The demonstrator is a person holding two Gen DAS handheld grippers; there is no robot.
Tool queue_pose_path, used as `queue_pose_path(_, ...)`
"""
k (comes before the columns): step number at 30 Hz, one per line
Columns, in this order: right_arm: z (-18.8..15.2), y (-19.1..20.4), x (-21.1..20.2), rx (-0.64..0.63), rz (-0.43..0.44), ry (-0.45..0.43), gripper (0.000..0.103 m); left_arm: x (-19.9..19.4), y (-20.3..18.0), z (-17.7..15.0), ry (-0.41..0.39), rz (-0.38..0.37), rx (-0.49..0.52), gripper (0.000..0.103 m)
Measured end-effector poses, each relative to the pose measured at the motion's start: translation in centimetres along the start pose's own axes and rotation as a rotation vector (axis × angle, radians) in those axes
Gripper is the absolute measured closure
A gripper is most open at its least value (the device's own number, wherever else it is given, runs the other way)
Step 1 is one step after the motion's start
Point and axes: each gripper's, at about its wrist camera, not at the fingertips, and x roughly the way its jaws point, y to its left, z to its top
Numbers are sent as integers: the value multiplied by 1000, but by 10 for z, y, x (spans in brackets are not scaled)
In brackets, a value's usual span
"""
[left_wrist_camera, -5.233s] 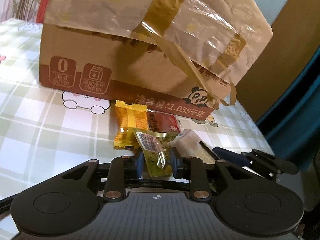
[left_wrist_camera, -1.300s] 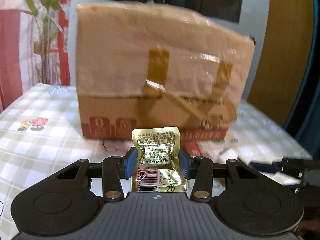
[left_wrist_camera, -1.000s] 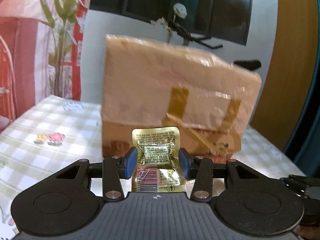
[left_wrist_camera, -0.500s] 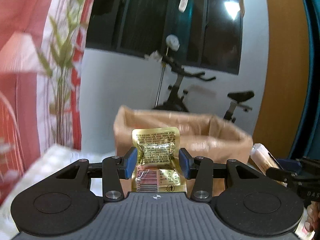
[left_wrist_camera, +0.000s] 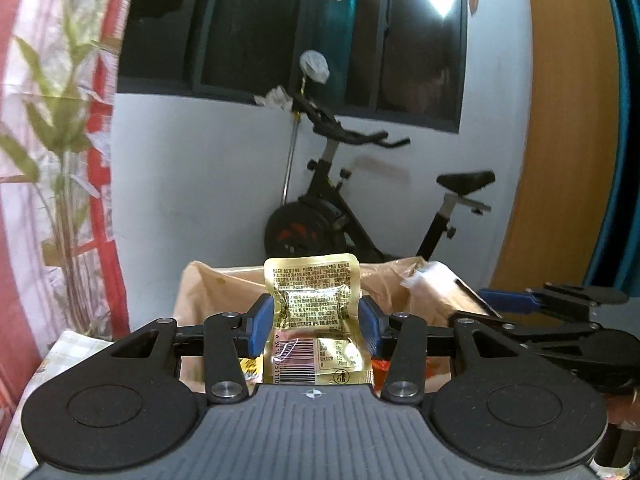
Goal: Organize snacks
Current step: 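Carry gold packet in left and cracker pack in right into box, open both, then withdraw both tools from the box back to the remaining snacks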
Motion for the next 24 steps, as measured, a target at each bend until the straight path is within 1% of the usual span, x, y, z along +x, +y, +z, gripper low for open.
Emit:
queue_pose_path(4,6,-9,32,6,-8,44,53,30,3,0,42,-2,-18,54)
queue_pose_path(7,4,-16,51,20,-21,81,53,47,3,-1,77,-8,-16,48)
queue_pose_path(8,3,-19,55,23,-28,93,53,49,4,-2,89,-9,-13,46)
queue_pose_path(11,-1,-26,64,37,-44,133,52,54,7,-4,110,1,-4,46)
queue_pose_path(12,-3,-29,66,43,-52,146,48,54,9,-5,111,4,-6,45)
queue_pose_path(14,-4,-31,64,50,-58,148,41,48,11,-6,112,5,-13,45)
queue_pose_path(15,-4,-32,61,55,-57,141,39,44,13,-6,112,2,-18,45)
queue_pose_path(20,-5,-35,41,84,-36,117,38,16,15,-9,100,-6,-17,45)
queue_pose_path(24,-10,-32,14,108,-2,78,38,-18,19,-17,91,-31,-24,45)
